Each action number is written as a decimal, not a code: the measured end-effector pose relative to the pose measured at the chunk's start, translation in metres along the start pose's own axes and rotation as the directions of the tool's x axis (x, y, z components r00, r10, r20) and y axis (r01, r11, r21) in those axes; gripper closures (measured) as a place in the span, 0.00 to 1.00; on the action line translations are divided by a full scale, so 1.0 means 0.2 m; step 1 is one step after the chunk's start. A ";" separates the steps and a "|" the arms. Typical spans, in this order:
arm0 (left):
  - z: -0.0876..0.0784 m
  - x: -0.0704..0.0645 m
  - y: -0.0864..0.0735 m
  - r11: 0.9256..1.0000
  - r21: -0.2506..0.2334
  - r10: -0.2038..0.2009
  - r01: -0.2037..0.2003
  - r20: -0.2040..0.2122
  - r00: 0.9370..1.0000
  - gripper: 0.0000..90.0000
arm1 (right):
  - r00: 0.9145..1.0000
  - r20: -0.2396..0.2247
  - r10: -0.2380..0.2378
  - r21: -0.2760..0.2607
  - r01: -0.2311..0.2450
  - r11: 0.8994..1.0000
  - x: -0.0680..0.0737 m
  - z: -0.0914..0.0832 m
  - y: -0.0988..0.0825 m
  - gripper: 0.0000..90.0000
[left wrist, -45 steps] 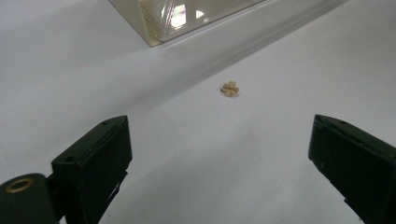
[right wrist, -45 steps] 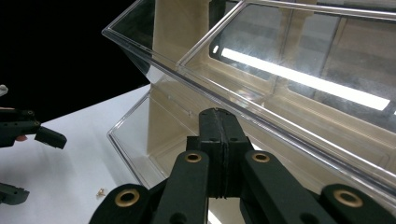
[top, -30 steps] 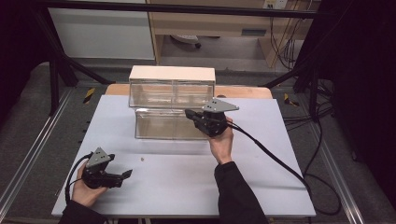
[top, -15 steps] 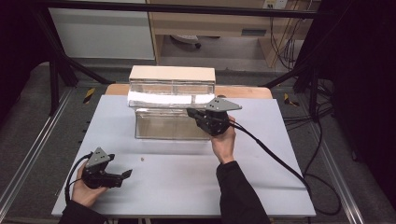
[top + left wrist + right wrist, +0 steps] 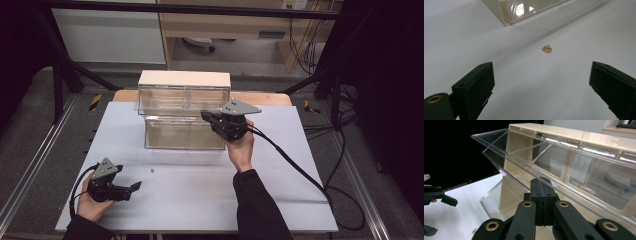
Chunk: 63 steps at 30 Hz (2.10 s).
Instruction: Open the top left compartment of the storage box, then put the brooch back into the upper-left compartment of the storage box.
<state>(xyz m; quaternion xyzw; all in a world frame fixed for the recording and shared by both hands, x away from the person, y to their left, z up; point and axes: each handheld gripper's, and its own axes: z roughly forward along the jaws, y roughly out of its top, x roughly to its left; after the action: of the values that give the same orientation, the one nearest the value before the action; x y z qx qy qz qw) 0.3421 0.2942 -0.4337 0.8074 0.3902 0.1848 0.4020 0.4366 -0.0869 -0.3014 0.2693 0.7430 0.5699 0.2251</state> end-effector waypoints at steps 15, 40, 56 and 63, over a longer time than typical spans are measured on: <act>0.00 0.00 0.00 1.000 -0.005 -0.003 0.003 0.002 1.000 0.07 | 1.000 0.018 -0.024 -0.016 0.024 1.000 -0.02 -0.02 0.09 1.00; 0.02 -0.01 0.04 1.000 -0.005 0.008 -0.008 -0.002 1.000 0.07 | 0.999 0.034 -0.026 -0.011 0.026 1.000 -0.04 -0.03 0.14 1.00; 0.09 -0.03 0.17 0.999 0.021 -0.041 0.041 -0.029 0.999 0.18 | 0.999 0.037 -0.029 -0.005 0.029 1.000 -0.04 -0.03 0.14 1.00; 0.19 -0.05 0.21 0.995 0.078 -0.056 0.058 -0.026 0.998 0.31 | 0.999 0.036 -0.027 -0.009 0.027 1.000 -0.04 -0.03 0.14 1.00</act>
<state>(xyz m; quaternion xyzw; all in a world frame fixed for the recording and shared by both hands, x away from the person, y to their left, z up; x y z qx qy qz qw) 0.3797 0.2524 -0.4233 0.8091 0.4248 0.1674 0.3701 0.4434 -0.0906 -0.2719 0.2684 0.7397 0.5655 0.2471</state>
